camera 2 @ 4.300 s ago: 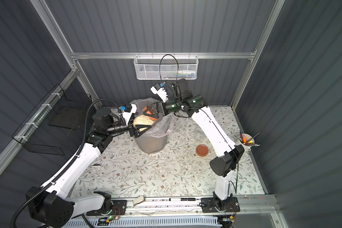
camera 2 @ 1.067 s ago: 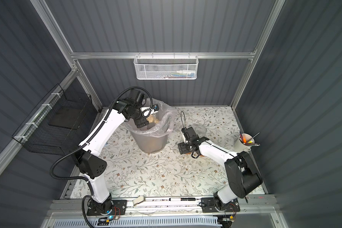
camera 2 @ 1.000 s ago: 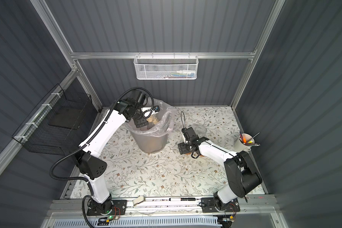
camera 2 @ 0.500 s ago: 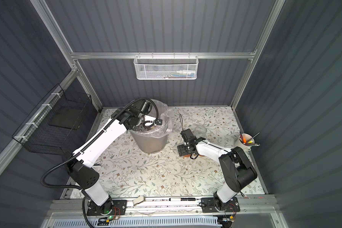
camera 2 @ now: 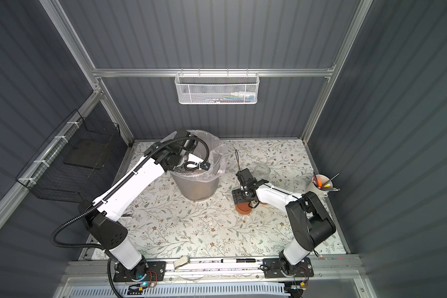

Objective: Empty expired oatmeal from jars
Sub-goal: Place the lid at the center of the board.

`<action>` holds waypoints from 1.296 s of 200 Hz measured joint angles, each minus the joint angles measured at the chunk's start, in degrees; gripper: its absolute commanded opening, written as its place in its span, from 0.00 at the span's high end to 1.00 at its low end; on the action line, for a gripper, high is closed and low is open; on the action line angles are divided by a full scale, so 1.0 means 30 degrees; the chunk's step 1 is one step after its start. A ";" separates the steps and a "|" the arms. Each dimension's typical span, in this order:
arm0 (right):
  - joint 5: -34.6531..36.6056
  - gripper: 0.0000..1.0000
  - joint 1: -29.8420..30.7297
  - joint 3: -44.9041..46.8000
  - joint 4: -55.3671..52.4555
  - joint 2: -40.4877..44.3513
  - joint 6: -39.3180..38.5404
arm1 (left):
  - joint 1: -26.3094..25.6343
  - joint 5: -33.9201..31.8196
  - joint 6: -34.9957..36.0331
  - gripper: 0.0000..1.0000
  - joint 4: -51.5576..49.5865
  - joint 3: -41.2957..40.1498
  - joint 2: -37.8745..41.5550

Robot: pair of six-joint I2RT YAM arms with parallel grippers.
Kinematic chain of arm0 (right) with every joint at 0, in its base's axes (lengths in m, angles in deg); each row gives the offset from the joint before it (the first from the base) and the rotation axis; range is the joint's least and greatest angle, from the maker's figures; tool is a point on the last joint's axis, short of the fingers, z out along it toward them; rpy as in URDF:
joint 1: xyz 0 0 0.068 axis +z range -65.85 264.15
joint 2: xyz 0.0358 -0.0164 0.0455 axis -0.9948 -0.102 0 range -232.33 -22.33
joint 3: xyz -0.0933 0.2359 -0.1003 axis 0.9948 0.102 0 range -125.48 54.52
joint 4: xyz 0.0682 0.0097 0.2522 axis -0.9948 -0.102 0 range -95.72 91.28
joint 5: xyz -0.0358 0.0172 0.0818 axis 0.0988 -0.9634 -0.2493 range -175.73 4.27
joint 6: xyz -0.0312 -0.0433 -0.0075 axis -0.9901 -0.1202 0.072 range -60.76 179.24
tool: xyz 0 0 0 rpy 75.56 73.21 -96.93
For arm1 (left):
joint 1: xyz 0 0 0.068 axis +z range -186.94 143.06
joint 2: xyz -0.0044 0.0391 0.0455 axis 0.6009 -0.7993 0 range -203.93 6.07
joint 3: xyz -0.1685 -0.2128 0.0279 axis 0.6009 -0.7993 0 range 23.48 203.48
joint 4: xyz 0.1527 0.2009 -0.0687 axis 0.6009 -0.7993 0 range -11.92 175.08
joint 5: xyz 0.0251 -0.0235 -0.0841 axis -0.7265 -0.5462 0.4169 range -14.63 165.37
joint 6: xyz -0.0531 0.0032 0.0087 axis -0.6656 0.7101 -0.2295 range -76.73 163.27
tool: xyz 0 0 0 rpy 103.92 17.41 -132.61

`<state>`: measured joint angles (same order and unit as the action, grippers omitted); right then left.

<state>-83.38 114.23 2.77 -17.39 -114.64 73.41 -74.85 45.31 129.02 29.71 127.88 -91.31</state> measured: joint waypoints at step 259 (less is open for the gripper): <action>-0.3869 0.15 -0.1953 -0.0612 0.0364 0.1945 0.0423 | -0.0080 -0.0670 0.8233 1.00 0.3206 -0.1698 -0.0109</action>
<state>-94.99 108.37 0.93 -16.30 -108.81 74.68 -75.09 43.30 153.72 39.32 122.79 -91.64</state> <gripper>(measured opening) 0.851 0.867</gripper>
